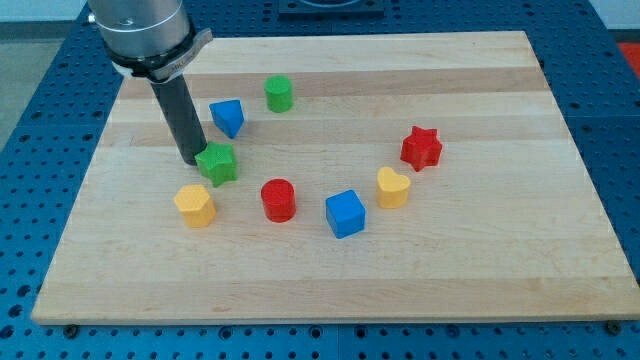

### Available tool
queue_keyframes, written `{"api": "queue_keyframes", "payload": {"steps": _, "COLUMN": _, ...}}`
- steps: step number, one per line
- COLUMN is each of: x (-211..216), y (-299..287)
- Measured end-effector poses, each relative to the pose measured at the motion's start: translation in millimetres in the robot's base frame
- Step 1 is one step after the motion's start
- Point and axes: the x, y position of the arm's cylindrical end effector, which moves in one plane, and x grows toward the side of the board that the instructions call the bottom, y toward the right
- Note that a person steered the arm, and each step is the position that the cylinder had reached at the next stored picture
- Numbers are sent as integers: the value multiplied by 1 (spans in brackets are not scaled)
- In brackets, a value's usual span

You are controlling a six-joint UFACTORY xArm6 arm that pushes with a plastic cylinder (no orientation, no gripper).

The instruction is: Move your arm towards the bottom center

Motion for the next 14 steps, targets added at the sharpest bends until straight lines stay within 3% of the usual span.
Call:
{"api": "queue_keyframes", "payload": {"steps": 2, "x": -4, "y": -9}}
{"api": "queue_keyframes", "payload": {"steps": 4, "x": -71, "y": -36}}
{"api": "queue_keyframes", "payload": {"steps": 7, "x": -80, "y": -59}}
{"api": "queue_keyframes", "payload": {"steps": 8, "x": -49, "y": -98}}
{"api": "queue_keyframes", "payload": {"steps": 10, "x": 84, "y": -132}}
{"api": "queue_keyframes", "payload": {"steps": 11, "x": 149, "y": -101}}
{"api": "queue_keyframes", "payload": {"steps": 12, "x": 192, "y": -21}}
{"api": "queue_keyframes", "payload": {"steps": 13, "x": 193, "y": 27}}
{"api": "queue_keyframes", "payload": {"steps": 14, "x": 194, "y": 145}}
